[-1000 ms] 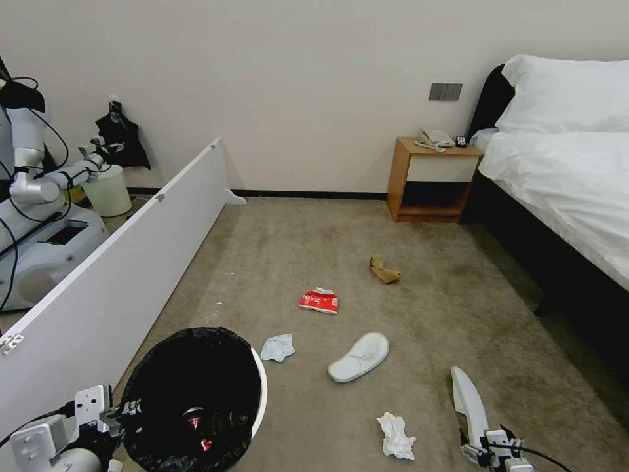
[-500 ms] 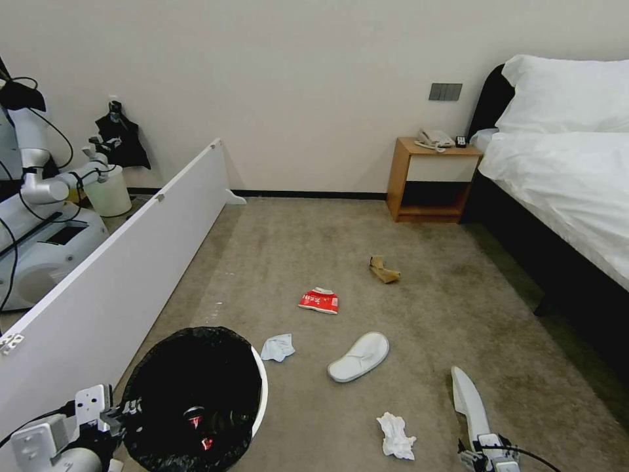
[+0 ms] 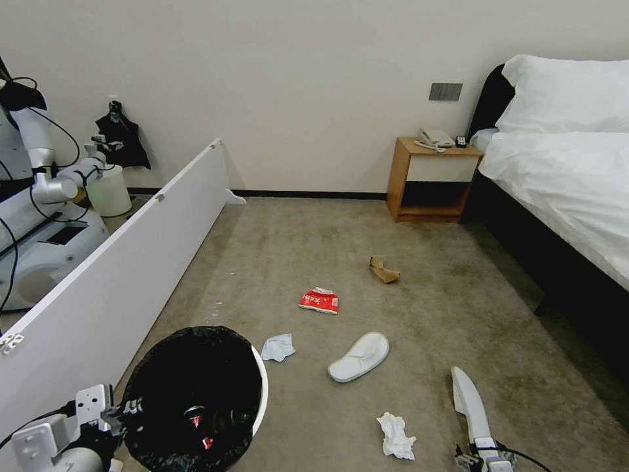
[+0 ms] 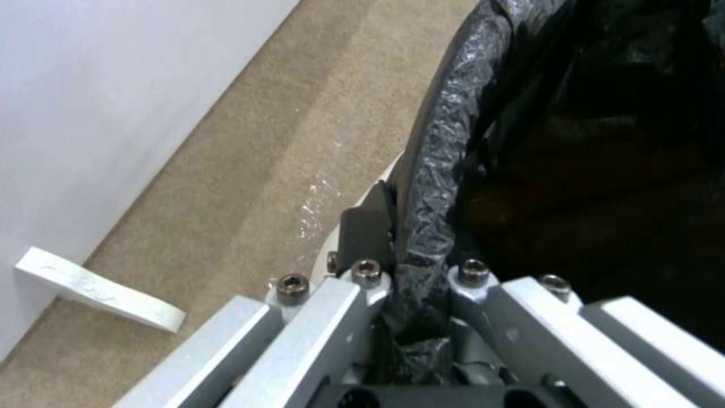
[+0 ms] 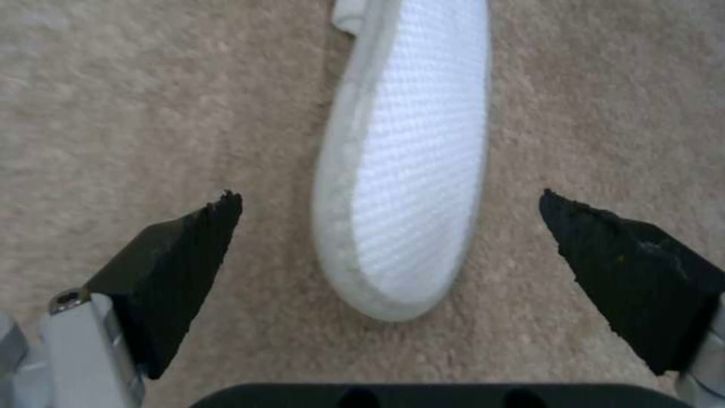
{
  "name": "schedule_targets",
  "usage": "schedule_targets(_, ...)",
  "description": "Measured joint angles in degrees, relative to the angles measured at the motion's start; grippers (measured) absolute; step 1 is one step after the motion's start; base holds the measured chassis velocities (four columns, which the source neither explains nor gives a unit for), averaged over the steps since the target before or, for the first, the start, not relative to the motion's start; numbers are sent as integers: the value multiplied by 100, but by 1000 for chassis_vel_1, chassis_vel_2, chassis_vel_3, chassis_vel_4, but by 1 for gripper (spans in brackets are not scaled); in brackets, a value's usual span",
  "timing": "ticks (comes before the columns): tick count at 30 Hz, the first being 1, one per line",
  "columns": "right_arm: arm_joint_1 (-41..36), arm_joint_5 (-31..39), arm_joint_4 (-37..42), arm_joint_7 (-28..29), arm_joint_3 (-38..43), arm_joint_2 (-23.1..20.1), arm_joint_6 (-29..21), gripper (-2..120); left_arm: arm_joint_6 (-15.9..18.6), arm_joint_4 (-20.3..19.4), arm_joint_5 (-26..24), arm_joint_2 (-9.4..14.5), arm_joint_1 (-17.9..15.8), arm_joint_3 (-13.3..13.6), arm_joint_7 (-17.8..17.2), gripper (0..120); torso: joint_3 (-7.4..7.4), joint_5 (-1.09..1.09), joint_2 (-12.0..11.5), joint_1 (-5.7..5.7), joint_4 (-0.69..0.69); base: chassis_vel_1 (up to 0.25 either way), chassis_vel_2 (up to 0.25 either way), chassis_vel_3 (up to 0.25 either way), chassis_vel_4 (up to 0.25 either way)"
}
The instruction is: Pick up the trash bin, then pick up the garbage from the floor and place it into the trash bin.
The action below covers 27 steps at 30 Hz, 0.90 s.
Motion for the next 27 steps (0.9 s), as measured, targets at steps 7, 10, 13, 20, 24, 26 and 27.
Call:
schedule_targets(7, 69, -123, -124, 12, 111, -6, -14, 85, -1, -11, 9, -14, 2, 11, -3, 2, 0, 0, 0, 0, 0, 0, 0, 0, 0)
schedule_targets(10, 74, -128, -130, 13, 134, -15, -14, 76, -1, -17, 9, -16, 5, 12, -3, 2, 0, 0, 0, 0, 0, 0, 0, 0, 0)
schedule_targets(13, 73, -127, -128, 13, 143, -23, -11, 63, -1, -21, 10, -17, 7, 12, -4, 2, 0, 0, 0, 0, 0, 0, 0, 0, 0)
schedule_targets(20, 87, -136, -127, 10, 146, -21, 43, 36, -1, -24, 12, -20, 6, 15, -7, 2, 0, 0, 0, 0, 0, 0, 0, 0, 0)
schedule_targets(24, 76, -145, -85, 5, 158, -36, 68, 20, -1, -26, 13, -20, 0, 19, -10, 2, 0, 0, 0, 0, 0, 0, 0, 0, 0)
schedule_targets(26, 67, -148, -58, 5, 169, -44, 77, 15, -1, -27, 13, -20, -7, 24, -17, 2, 0, -1, 0, 0, 0, 0, 0, 0, 0)
schedule_targets(27, 52, -157, -17, 4, 191, -51, 101, 10, -1, -29, 13, -19, -21, 36, -32, 2, 0, 0, 0, 0, 0, 0, 0, 0, 0)
